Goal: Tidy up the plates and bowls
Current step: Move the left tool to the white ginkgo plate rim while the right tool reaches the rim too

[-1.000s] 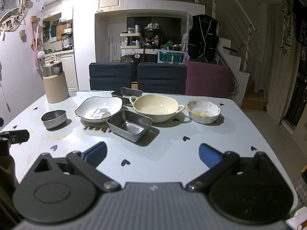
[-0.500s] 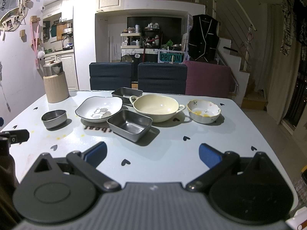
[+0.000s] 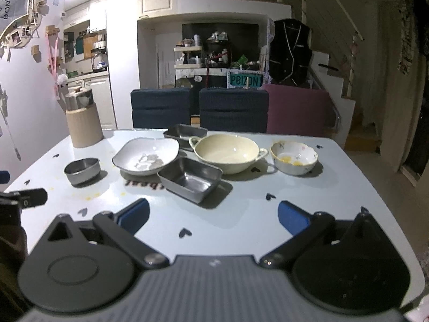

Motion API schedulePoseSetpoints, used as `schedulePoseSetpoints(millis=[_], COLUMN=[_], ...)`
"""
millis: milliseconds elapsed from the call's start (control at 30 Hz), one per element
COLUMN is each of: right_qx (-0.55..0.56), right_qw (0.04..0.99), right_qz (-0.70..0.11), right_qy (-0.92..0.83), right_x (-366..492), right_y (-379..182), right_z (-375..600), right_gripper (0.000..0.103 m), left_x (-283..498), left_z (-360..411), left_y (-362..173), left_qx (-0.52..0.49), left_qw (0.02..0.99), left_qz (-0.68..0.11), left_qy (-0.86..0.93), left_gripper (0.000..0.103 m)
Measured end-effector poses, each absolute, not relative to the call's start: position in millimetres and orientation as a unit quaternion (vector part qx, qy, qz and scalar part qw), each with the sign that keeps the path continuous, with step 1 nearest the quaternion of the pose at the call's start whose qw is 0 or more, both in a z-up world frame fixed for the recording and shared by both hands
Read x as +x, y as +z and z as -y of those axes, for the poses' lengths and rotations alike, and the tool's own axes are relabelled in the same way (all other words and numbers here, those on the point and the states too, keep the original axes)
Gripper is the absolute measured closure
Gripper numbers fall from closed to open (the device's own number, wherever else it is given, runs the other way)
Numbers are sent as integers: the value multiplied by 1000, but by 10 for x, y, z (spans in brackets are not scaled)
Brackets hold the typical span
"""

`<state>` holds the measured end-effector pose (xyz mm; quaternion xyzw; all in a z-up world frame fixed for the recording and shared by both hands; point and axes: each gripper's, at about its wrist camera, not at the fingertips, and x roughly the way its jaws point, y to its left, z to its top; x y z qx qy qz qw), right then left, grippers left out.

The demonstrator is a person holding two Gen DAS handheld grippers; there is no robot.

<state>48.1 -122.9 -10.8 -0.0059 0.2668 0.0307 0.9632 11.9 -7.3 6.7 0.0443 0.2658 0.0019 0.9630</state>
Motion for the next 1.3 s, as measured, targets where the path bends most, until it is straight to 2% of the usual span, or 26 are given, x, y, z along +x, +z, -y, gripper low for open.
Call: schedulePoseSetpoints(millis=[667, 933, 1300], right_qx=[-53, -52, -51], right_qw=[973, 977, 971], right_qz=[-206, -179, -217], right_qy=[87, 104, 92], right_x=[1452, 1992, 2681], right_y=[88, 90, -258], right_z=[957, 824, 760], right_gripper=[0, 0, 0], left_x=[1210, 1762, 2515], left_z=[-180, -130, -251], left_y=[362, 262, -136], left_qx=[45, 81, 86], left_qw=[976, 976, 967], left_qz=[-209, -202, -239], left_qy=[29, 17, 8], left_gripper=[0, 0, 0])
